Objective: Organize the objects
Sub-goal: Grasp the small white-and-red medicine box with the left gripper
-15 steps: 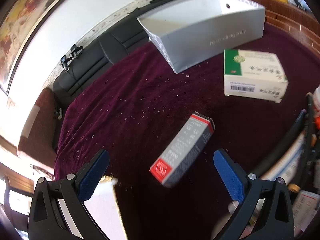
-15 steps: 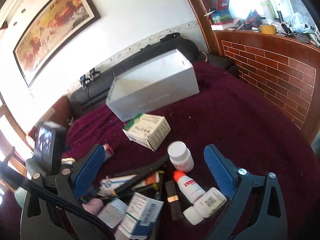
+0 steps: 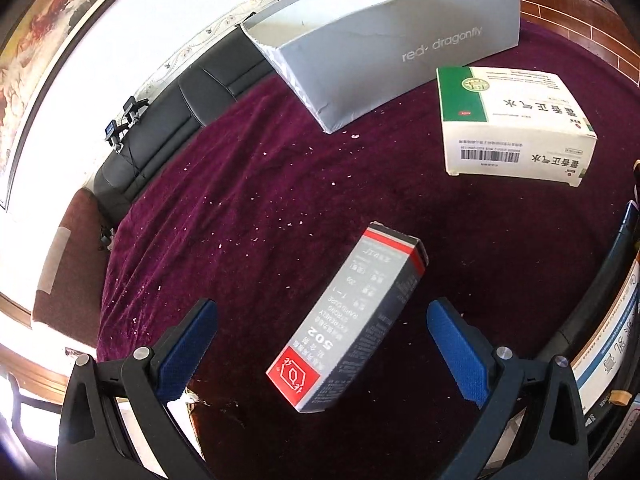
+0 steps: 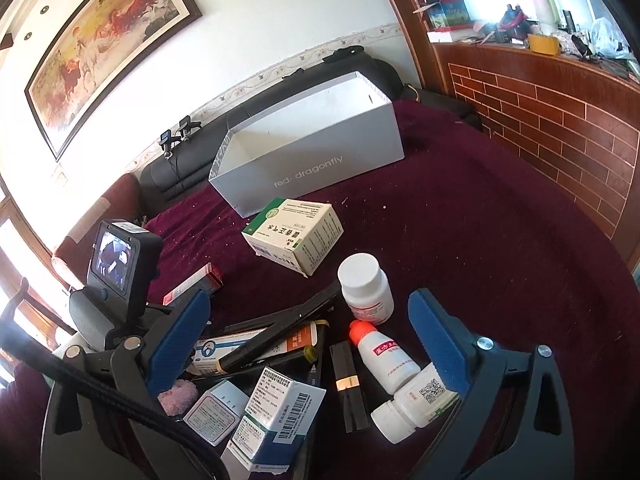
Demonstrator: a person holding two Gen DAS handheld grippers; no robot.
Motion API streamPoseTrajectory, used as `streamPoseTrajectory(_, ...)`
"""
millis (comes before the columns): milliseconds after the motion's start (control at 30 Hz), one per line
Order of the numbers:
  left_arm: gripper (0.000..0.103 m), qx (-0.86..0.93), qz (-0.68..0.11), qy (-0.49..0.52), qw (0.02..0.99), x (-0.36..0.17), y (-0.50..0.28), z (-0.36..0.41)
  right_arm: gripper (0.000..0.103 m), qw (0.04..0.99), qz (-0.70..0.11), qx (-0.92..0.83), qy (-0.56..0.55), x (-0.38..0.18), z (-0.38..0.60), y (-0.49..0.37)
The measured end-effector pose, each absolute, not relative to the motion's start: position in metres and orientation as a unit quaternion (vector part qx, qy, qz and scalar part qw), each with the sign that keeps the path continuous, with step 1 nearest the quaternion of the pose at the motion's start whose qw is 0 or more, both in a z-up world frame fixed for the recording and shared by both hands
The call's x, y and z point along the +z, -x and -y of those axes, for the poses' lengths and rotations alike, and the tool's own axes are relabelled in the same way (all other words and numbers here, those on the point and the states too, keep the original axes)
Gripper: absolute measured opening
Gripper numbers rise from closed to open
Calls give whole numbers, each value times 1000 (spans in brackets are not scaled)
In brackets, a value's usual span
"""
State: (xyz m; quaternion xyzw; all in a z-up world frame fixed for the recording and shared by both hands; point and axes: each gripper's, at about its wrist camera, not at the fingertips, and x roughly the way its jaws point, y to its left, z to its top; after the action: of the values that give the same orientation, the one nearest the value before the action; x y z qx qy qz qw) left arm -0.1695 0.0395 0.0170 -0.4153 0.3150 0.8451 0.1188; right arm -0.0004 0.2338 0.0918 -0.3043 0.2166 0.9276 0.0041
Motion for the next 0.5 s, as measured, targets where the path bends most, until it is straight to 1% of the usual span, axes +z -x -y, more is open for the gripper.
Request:
streamPoseTrajectory(67,101,846,-309,419,118,18,169,-38,100,4,-217,926,309,90,-234,2)
streamPoseTrajectory(167,95,847,-294,427,120,19,169,-37,100,4,-215,925,314,88,-233,4)
streamPoseTrajectory(200,88,847,-288,429,123,19,168,-38,100,5,-214,924,316,87,-233,5)
streamPoseTrajectory(233,78,846,-282,433,130,19,167,-38,100,6,-213,924,316,87,-233,5)
streamPoseTrajectory(267,72,845,-277,436,137,19,166,-39,100,6,-212,924,317,86,-233,5)
streamPoseTrajectory(300,56,843,-270,441,145,20,163,-41,100,8,-210,924,319,86,-233,6)
streamPoseTrajectory(333,44,842,-269,444,148,20,161,-42,100,9,-209,924,320,85,-233,6)
streamPoseTrajectory(400,32,839,-271,446,153,19,154,-48,100,8,-211,923,322,84,-234,7)
streamPoseTrajectory(433,30,839,-278,443,150,19,151,-51,100,10,-211,922,323,82,-234,8)
streamPoseTrajectory(500,29,840,-286,438,145,18,144,-54,100,13,-210,922,325,81,-234,9)
